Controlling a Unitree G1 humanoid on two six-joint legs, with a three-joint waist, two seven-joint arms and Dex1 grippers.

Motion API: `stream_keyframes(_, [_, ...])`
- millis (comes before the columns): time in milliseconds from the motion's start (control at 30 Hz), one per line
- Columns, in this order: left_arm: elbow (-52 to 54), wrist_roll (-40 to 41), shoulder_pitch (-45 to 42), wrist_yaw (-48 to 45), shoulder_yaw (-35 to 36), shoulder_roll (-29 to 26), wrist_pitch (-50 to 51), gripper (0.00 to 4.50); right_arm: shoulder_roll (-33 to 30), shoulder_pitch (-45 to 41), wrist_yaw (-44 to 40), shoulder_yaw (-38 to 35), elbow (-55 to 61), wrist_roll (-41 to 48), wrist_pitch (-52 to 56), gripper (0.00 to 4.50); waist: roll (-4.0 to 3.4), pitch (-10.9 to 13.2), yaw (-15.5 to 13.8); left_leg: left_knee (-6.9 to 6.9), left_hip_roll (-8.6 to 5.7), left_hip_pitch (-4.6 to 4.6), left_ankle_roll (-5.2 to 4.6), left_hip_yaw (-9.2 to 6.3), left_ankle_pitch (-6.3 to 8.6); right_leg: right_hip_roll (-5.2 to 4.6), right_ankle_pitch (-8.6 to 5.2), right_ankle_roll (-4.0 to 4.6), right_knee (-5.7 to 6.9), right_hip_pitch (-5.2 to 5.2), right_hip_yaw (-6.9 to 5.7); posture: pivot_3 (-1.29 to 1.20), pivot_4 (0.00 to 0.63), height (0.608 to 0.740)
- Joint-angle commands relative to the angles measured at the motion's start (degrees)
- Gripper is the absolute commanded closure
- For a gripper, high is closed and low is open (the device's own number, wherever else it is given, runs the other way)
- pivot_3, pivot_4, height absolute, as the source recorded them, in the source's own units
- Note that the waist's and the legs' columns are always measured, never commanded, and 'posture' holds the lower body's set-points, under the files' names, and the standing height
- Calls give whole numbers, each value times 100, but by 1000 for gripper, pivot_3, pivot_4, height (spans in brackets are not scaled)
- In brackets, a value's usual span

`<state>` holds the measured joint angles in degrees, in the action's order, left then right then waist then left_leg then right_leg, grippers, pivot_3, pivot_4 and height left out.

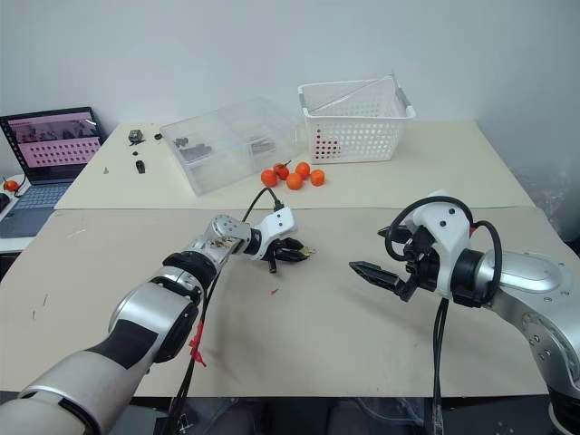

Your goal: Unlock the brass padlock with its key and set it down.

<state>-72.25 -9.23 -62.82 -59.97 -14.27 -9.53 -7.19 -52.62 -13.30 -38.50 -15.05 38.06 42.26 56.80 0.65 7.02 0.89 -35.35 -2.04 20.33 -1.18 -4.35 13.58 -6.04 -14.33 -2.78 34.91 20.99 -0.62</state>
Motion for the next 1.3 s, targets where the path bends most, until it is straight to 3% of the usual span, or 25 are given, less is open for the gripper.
stream_keyframes(33, [353,-4,56,-458,28,-327,27,3680,-65,-195,-72,62,-22,-21,-191,0,-2,-1,17,0,1,0,0,0,0,1,0,0,0,0,0,0,150,740])
stream_keyframes(167, [1189,148,383,-1199,9,-737,228,3680,-114,-287,-252,322,-84,-46,-223,0,-6,-3,4,5,4,3,-2,-2,1,6,0,0,0,5,1,0,150,740])
stream_keyframes(367, [3904,583,1470,-2050,-13,-1429,1625,3680,-9,-557,-462,806,-303,-219,-452,0,-9,-4,-17,3,4,11,-4,-5,2,4,0,0,-3,11,5,0,150,740])
stream_keyframes(633, [6334,1114,2171,-2353,-92,-2010,3289,3680,226,-773,-683,1542,-366,-516,-780,0,-13,-5,-16,0,9,10,-4,-13,3,13,-1,0,-1,8,7,0,150,740])
stream_keyframes(800, [6715,1405,2158,-2276,-97,-2098,3932,3680,289,-757,-760,1751,-457,-947,-1283,0,-14,-5,-13,0,14,6,-5,-12,3,19,-1,0,1,7,10,0,150,740])
stream_keyframes(900, [6749,2209,1869,-2433,111,-2001,5562,3680,323,-705,-748,2007,-439,-1437,-1782,0,-14,-5,-10,0,18,5,-5,-13,3,25,-1,0,0,7,9,0,150,740])
stream_keyframes(1000, [6686,2387,1814,-2487,-2,-2122,5730,3680,391,-637,-739,2173,-369,-1730,-2104,0,-13,-5,-4,-2,24,7,-6,-14,3,33,-3,-3,0,9,8,0,150,740])
stream_keyframes(1133, [6379,2809,1410,-2486,-25,-2101,6537,3680,435,-605,-686,2323,-216,-2137,-2435,1008,-14,-5,-7,-2,37,6,-8,-12,5,45,-3,-2,-1,10,9,0,150,740])
stream_keyframes(1200, [6265,3001,1243,-2447,-33,-2068,6905,3680,471,-628,-632,2343,-161,-2286,-2533,1764,-14,-5,-7,-4,43,7,-8,-13,5,53,-2,-1,0,11,9,0,150,740])
stream_keyframes(1300, [6035,3379,1022,-2490,16,-2000,7471,3680,558,-655,-588,2291,-102,-2325,-2518,1764,-14,-5,-6,-5,54,5,-10,-13,6,65,-3,-2,1,10,9,0,150,740])
